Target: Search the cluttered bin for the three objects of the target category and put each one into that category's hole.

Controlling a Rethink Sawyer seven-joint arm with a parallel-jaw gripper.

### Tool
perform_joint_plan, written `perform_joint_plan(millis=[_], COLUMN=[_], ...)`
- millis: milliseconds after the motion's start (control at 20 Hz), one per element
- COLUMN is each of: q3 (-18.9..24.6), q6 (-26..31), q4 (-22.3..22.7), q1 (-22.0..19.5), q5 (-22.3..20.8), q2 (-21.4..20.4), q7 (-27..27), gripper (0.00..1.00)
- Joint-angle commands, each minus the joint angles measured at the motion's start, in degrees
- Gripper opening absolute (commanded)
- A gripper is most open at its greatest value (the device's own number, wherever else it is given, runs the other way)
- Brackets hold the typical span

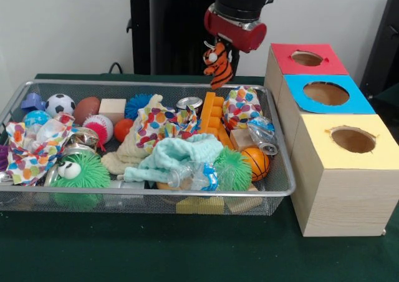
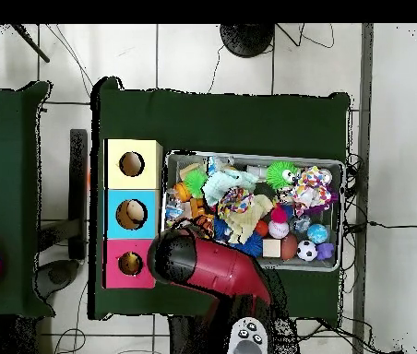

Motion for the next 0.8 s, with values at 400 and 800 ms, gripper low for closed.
perform_joint_plan(millis=[400,800], q3=[2.9,9.8], q6=[6.9,2.5], q4=[11.6,21.7], q1=[4.1,1.9], q5=[10.3,18.4], q2=[-2.7,-6.1], q7=[15.4,12.1], gripper=[0.00,0.00])
